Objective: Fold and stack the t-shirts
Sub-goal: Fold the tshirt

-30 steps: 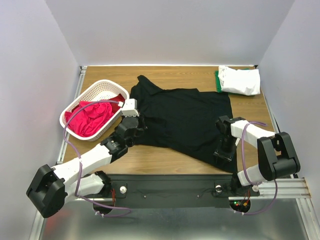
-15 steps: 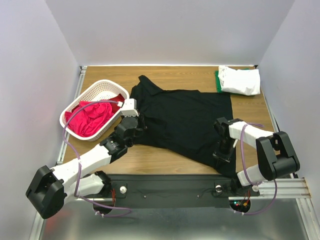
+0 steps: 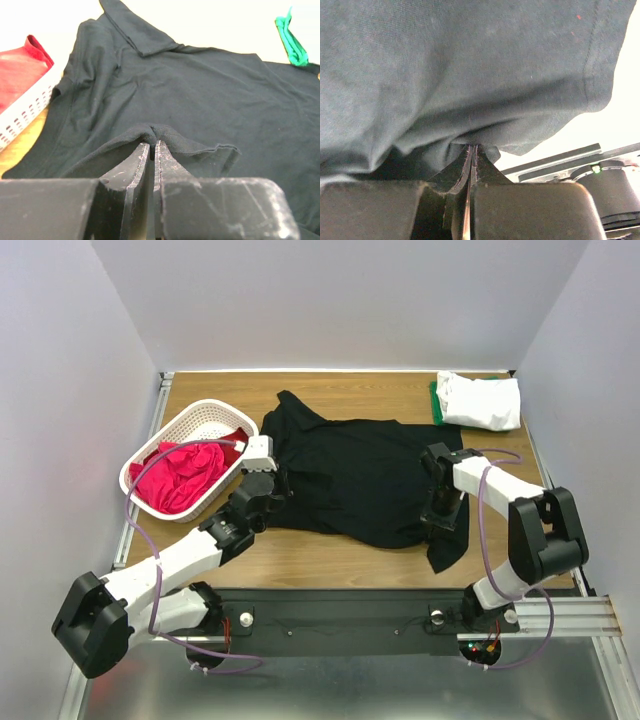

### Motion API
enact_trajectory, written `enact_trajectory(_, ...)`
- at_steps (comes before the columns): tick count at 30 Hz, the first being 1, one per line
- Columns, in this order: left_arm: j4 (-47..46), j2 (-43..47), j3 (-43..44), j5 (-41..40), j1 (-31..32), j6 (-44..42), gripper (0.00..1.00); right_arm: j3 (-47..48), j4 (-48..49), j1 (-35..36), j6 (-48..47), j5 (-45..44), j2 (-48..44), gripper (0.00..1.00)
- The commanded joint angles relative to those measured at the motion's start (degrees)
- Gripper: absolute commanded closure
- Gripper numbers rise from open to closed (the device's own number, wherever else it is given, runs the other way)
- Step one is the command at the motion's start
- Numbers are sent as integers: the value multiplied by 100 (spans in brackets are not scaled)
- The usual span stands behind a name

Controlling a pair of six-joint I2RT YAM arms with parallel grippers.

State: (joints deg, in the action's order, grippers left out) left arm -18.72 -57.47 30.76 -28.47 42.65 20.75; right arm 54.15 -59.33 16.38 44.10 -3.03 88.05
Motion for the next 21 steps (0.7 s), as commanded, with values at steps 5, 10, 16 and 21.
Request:
enact_trajectory(5,-756,-167,553,-194,-187,-379,100,561,-52,49,-560,-426,440,100)
enact_trajectory(10,-1028,-554,729,-80,-433,-449,100,1097,-105,49,-779,-698,546,95)
enact_trajectory(16,-1090,-950,975,175,-714,-362,100,870,-237,58,-509,-708,144,38)
enact_trajectory(21,-1064,-924,940,254,-767,-344,100,79,-202,49,-200,-409,-402,36)
